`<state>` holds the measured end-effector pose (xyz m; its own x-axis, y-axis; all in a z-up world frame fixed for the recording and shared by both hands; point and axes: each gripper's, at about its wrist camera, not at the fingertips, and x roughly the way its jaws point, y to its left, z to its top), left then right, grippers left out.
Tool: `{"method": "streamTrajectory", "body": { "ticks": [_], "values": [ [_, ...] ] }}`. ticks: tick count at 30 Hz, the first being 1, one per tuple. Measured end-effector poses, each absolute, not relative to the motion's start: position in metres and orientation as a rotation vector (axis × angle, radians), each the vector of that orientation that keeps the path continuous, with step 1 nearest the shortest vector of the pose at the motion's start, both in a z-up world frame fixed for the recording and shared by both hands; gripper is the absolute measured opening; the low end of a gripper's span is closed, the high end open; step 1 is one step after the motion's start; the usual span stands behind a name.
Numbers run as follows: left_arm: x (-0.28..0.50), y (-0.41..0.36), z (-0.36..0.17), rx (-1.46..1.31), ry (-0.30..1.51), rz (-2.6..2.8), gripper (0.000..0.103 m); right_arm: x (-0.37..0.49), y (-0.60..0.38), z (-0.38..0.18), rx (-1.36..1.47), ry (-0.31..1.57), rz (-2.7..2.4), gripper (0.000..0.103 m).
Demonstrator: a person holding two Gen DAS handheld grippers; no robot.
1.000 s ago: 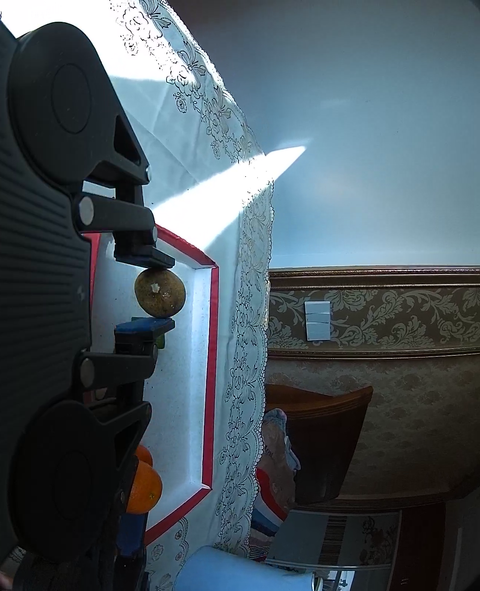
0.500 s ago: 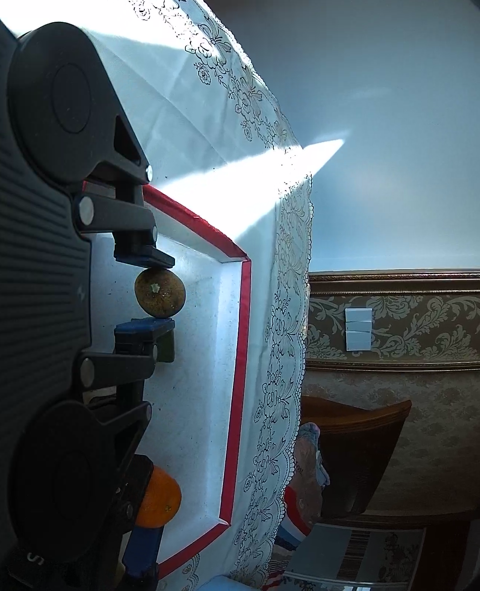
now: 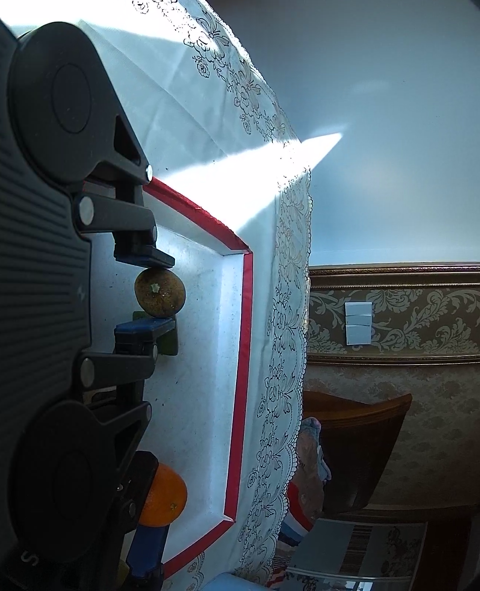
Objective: Organize fruits
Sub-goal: 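Open the left tool to drop the brown fruit while the right tool releases the orange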
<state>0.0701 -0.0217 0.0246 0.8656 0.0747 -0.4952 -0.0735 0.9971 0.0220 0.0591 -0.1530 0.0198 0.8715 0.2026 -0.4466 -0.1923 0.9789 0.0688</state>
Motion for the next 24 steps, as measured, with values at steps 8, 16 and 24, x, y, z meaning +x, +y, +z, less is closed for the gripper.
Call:
{"method": "streamTrajectory", "body": {
  "ticks": [8,16,24],
  "values": [
    [0.0703,-0.021,0.0238,-0.001,0.511,0.081,0.029,0.0582,-0.1537,0.019,0.013,0.453,0.196,0.041],
    [0.0697,-0.0205,0.0227,0.006,0.499,0.106,0.048,0.0513,-0.1557,0.0245,0.008,0.4,0.186,0.053],
    [0.0676,-0.0197,0.023,0.01,0.491,0.105,0.049,0.0499,-0.1606,0.0276,0.03,0.381,0.18,0.053]
  ]
}}
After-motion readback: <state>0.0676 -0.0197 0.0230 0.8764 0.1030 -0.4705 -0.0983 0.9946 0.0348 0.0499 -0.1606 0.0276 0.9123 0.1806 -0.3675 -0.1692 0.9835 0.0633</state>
